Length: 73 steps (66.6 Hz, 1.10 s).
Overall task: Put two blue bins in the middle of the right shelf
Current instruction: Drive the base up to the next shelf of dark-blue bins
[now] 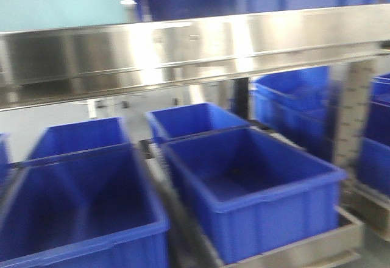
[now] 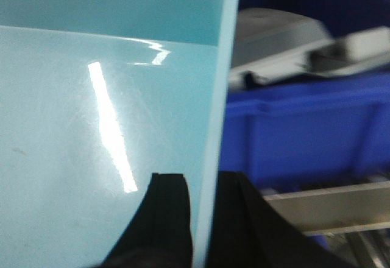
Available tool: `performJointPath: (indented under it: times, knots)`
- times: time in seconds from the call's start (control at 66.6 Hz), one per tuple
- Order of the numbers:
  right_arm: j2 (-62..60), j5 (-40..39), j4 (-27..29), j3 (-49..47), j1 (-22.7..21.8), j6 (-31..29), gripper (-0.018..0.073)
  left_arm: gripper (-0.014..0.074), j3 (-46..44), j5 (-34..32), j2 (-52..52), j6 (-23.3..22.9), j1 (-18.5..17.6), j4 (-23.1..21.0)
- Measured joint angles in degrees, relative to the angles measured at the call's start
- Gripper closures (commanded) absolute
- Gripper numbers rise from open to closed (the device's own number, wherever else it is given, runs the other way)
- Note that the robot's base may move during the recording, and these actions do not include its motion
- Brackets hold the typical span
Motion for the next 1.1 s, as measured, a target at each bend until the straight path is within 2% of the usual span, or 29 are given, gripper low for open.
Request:
performJointPath:
  times: [1.097]
  knots:
    - [0.0,0.0,0.0,0.0,0.0,0.0,0.0712,0.0708,0.0,0.0,0.0,0.0,0.0,0.0]
